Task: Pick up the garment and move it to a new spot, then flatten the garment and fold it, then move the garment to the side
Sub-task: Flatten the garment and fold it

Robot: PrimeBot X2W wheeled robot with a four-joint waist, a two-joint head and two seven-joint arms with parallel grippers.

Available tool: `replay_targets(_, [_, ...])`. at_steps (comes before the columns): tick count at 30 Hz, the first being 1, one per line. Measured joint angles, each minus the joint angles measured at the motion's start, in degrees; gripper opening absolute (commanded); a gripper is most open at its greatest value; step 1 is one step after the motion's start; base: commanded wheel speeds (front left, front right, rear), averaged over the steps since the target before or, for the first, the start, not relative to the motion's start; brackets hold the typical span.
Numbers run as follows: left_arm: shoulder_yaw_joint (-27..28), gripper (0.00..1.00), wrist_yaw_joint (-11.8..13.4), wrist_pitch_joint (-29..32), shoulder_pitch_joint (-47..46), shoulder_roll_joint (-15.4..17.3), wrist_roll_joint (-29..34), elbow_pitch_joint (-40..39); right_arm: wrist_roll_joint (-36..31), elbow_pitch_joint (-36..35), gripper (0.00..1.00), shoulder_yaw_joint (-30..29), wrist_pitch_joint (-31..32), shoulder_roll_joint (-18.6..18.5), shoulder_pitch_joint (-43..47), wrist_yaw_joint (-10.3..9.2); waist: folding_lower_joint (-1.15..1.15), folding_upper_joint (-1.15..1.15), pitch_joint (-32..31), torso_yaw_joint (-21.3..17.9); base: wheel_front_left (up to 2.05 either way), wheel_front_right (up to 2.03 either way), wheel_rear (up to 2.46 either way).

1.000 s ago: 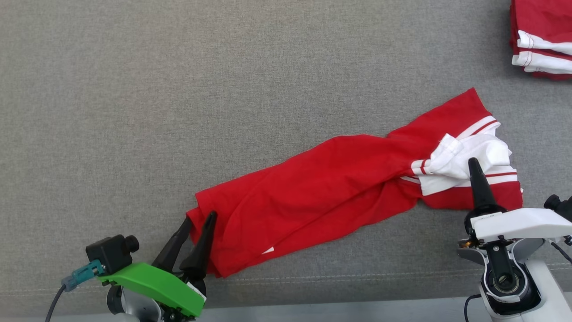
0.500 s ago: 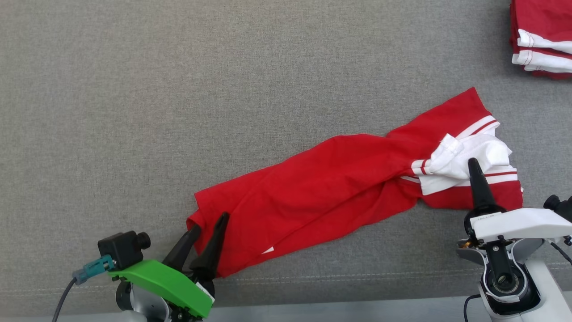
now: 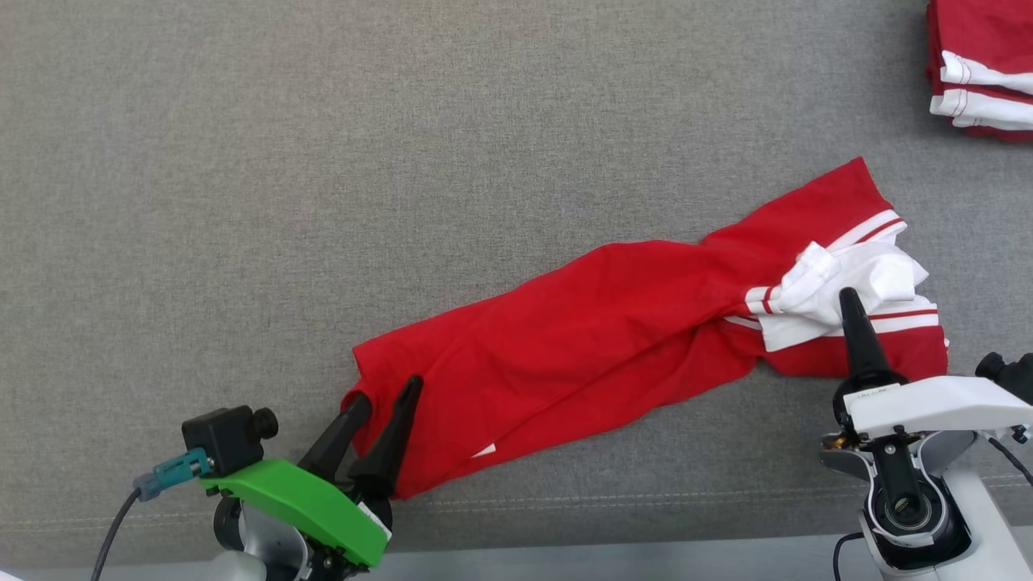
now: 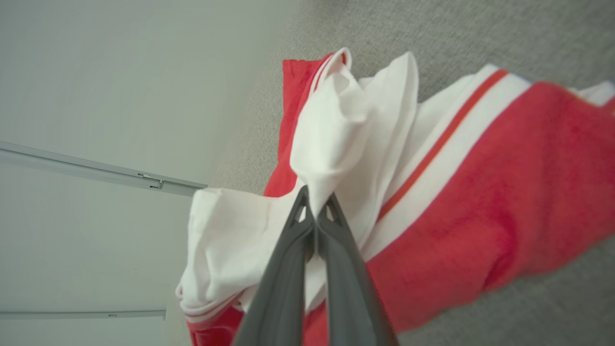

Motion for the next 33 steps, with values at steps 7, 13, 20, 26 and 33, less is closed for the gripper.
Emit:
replay_targets(7, [1.04,0.00,0.00,0.00,-0.55,-0.22,-1.02,1.22,-0.89,-0.04,0.00,0.22,0.10,0.00,-0.07,-0.01,0.00,0.00,0.46,-0.32,0.00,0.00,0.00])
replay_targets(13, [3.41,0.00,0.00,2.01,-1.34,-0.75,-6.51,2.05,-1.01,0.00,0.00,0.21,0.09,-0.02,-0.07,-0.01,0.00,0.00,0.71,-0.54,0.00,0.00,0.00])
replay_targets(20, [8.08,0.00,0.00,4.39,-2.96,-0.78,-13.67,3.55,-1.51,0.13,0.00,0.25,0.14,-0.11,-0.07,-0.01,0.00,0.00,0.68,-0.53,0.00,0.00,0.00])
replay_targets(26, [9.40,0.00,0.09,8.06,-3.38,-0.63,-18.50,5.65,-1.97,0.26,0.00,0.40,0.16,-0.41,-0.07,-0.02,0.00,0.00,0.47,-0.50,0.00,0.00,0.00])
replay_targets(33, [9.54,0.01,0.09,13.66,-6.20,0.54,-22.70,7.62,-2.88,0.27,0.00,1.02,0.57,-0.87,-0.12,-0.08,0.00,0.00,0.53,-0.34,0.00,0.00,0.00])
